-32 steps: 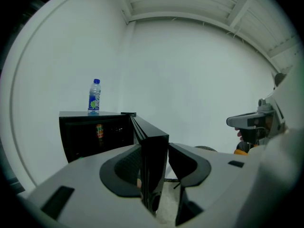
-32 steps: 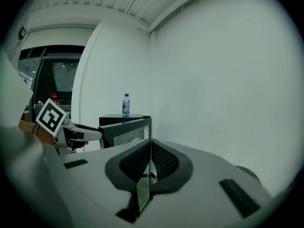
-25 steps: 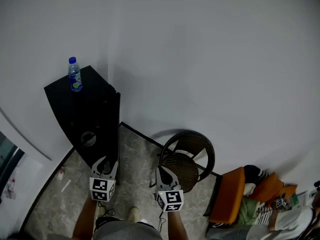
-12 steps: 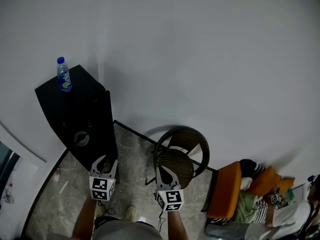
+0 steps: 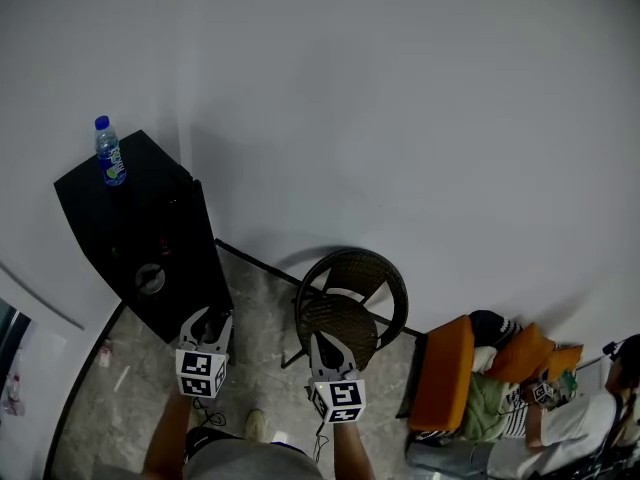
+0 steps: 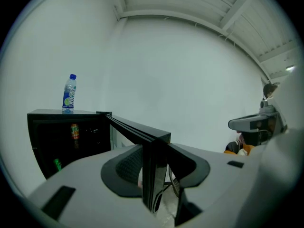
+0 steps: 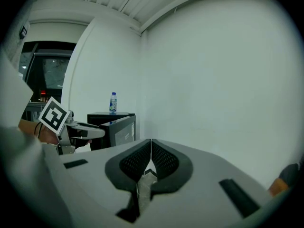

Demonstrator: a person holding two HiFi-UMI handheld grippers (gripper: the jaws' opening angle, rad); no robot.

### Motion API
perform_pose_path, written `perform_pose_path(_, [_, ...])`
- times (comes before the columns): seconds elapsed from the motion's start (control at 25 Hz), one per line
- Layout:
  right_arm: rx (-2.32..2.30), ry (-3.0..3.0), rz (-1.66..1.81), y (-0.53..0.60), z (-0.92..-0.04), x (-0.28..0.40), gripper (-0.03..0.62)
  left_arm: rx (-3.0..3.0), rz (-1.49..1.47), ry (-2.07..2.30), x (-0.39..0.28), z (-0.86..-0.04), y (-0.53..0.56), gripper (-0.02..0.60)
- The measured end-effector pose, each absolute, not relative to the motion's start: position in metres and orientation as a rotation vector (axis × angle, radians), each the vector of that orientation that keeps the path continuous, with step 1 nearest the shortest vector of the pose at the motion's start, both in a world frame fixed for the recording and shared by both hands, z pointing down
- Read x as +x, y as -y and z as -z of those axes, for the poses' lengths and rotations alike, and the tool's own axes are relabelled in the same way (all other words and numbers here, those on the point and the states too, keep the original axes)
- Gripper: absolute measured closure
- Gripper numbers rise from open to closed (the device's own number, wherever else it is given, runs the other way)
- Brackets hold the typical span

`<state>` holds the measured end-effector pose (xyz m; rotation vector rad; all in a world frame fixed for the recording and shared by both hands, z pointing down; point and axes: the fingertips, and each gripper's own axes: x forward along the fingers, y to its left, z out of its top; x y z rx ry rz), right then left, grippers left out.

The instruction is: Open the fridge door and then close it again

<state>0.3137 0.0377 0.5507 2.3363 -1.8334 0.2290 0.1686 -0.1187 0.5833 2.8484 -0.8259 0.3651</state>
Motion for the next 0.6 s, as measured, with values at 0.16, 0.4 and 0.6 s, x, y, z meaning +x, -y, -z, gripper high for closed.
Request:
perform_pose_path(0.16, [2.348,1.807,-0.224,-0.048,-0.554,0.324,0.569,2.851,-0.365,0.812,0.180,-0.584,0.115,0.420])
perform_pose_path(0.4, [2.371,1.780,-0.224,-0.054,-0.554,0.338,0.569,2.858,-0.360,0.780,0.202,-0.584,0.113,0.420])
perform_pose_path(0.6, [2.396,1.753,-0.234,-0.061,-0.555,0.350,0.569,2.869,-0.366,0.757,0.218,-0.585,0.110,0.423])
